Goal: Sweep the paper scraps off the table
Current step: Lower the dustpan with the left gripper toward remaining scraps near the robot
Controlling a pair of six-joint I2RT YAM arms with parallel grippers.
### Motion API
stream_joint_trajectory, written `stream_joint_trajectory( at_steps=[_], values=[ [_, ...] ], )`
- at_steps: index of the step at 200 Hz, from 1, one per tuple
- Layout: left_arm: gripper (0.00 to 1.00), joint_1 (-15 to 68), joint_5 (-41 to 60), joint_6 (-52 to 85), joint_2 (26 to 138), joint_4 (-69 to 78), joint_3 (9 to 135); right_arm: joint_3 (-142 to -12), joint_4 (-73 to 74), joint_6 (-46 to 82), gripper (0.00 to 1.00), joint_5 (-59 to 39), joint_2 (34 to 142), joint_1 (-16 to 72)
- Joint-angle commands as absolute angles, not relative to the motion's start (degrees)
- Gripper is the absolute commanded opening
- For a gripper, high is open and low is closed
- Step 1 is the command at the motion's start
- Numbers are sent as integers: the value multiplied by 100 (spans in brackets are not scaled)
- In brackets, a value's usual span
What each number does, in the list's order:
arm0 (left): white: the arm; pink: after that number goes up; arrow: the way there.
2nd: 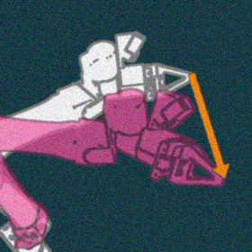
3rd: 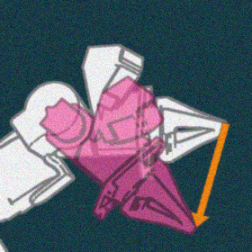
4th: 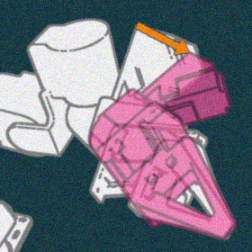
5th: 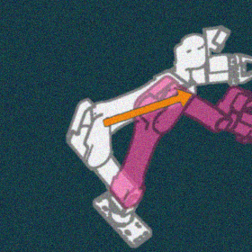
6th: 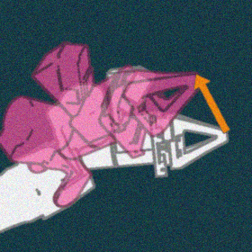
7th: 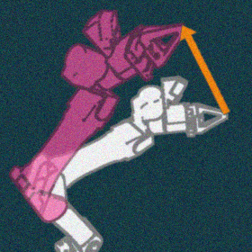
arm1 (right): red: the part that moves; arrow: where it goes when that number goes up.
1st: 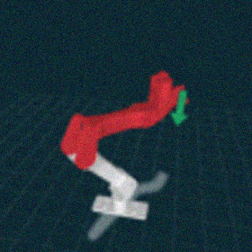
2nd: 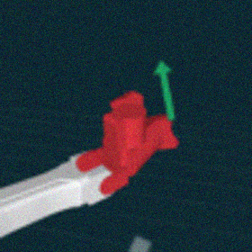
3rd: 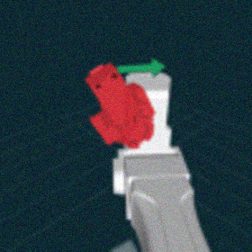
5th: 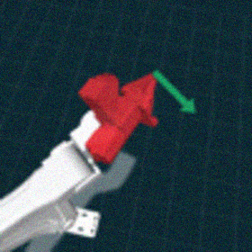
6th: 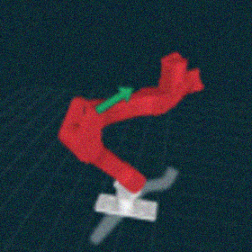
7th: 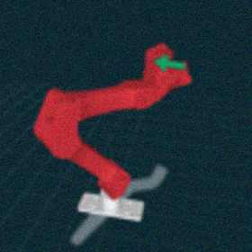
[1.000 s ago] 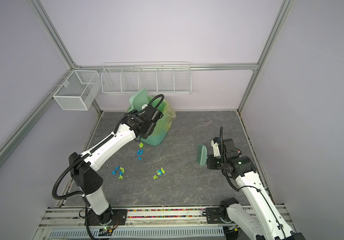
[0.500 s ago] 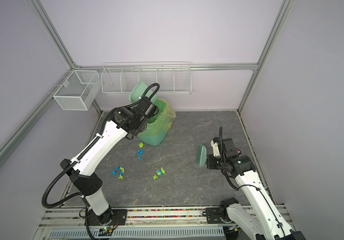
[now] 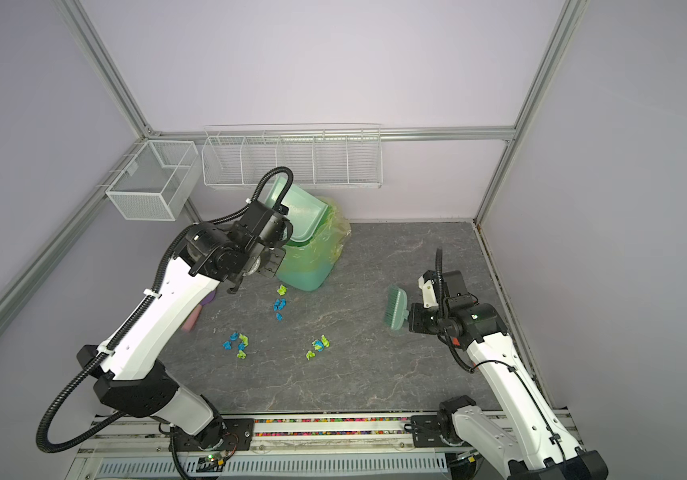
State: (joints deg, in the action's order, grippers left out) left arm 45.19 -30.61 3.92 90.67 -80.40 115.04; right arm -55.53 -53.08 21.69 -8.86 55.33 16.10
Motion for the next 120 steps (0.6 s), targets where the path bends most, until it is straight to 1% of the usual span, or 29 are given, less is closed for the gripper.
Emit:
stream_joint_trajectory(
  at_steps=[1, 49, 77, 120],
  values=[
    [0, 4542, -2522, 619, 8863, -7918, 11188, -5713, -5133, 2383, 7, -1057, 5484, 1585],
    [0, 4564, -1634, 846, 8419, -7669, 10623, -5618, -4892, 2583, 7, -1257, 5381, 1620],
    [0, 4614, -1407, 1023, 8106, -7514, 10134, -5558, -4685, 2695, 7, -1408, 5378, 1683],
    [0, 4615, -1242, 1318, 7684, -7305, 9431, -5812, -4685, 2694, 7, -1586, 5522, 1856]
  ],
)
